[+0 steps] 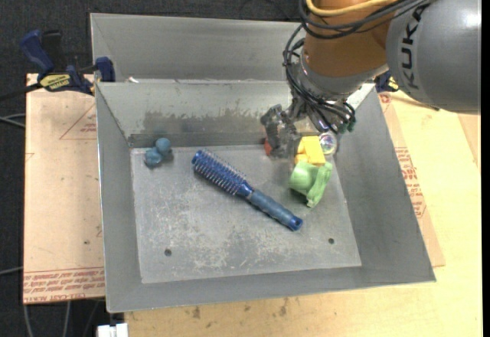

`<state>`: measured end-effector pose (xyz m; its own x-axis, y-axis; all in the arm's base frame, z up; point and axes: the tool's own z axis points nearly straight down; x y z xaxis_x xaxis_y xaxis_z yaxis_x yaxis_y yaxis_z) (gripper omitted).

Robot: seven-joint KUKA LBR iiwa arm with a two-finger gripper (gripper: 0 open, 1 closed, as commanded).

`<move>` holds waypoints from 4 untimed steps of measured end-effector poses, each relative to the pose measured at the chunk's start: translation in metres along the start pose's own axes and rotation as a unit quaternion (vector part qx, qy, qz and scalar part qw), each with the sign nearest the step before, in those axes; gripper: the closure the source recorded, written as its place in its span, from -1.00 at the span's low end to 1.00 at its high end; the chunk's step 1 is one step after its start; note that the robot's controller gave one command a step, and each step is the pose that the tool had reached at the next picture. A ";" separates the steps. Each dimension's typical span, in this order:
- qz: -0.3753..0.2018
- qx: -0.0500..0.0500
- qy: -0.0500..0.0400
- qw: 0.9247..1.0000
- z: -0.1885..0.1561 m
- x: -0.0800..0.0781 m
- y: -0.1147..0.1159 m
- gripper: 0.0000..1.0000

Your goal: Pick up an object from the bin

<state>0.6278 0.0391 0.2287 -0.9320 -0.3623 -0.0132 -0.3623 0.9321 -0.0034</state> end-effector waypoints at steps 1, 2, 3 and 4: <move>0.000 -0.002 0.005 1.000 0.005 0.002 0.001 -1.00; -0.047 -0.004 0.011 0.999 0.067 0.098 0.033 -1.00; 0.059 -0.002 0.008 0.998 0.159 0.060 0.012 -1.00; 0.058 -0.002 0.005 0.998 0.155 0.059 0.012 1.00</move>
Offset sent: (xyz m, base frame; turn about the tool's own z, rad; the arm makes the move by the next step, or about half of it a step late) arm 0.0000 0.0000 0.0000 0.0000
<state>0.5709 0.0289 0.0726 -0.9679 -0.2515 -0.0025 -0.2515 0.9679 0.0006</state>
